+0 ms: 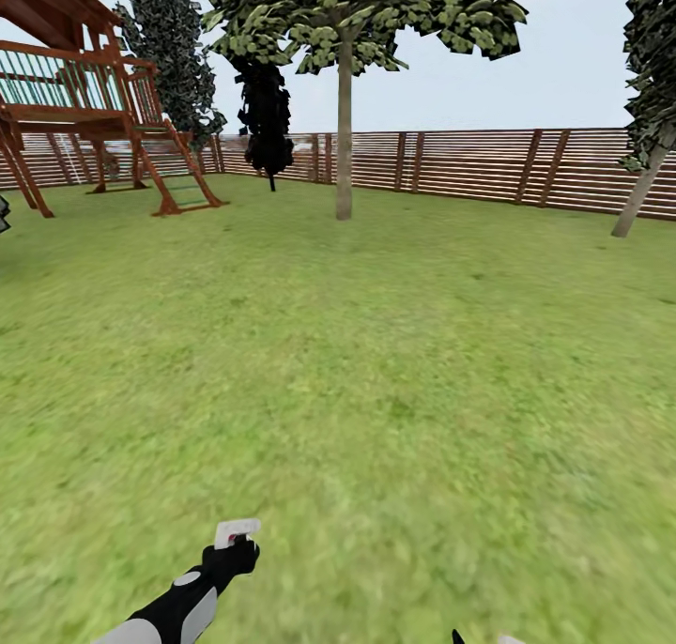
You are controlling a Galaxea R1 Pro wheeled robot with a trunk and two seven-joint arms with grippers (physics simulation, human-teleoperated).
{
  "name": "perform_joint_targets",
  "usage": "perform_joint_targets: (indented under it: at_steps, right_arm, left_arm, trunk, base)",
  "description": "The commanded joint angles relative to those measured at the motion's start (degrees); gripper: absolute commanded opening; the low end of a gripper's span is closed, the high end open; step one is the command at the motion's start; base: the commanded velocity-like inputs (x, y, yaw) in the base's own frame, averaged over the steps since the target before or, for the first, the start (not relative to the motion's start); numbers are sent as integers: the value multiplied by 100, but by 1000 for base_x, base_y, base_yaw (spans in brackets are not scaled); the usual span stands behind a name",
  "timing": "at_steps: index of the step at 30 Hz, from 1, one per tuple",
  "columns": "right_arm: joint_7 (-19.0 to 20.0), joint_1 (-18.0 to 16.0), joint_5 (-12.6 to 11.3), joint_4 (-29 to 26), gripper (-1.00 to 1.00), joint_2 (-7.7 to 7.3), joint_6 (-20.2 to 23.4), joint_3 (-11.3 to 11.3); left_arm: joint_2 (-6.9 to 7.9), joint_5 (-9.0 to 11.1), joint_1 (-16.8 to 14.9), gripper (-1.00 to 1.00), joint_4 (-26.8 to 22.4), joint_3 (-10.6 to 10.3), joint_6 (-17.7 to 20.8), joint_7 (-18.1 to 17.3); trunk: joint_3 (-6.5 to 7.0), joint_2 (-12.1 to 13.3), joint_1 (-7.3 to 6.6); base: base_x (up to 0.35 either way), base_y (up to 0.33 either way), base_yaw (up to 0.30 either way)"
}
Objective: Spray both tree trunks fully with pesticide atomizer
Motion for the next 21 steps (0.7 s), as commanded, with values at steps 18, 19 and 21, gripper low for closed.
perform_joint_targets:
  at_steps: [18,19,21]
  right_arm:
    - [1,0,0,0,100,0,0,0]
    - [0,0,0,0,100,0,0,0]
    - [0,0,0,0,100,0,0,0]
  left_arm:
    - [0,0,0,-100,-1,0,0,0]
    - [0,0,0,-100,-1,0,0,-2]
    - [0,0,0,-100,-1,0,0,-1]
  trunk:
    - [0,0,0]
    - [0,0,0]
    - [0,0,0]
  base:
    - [337,0,0]
    - [338,0,0]
    - [337,0,0]
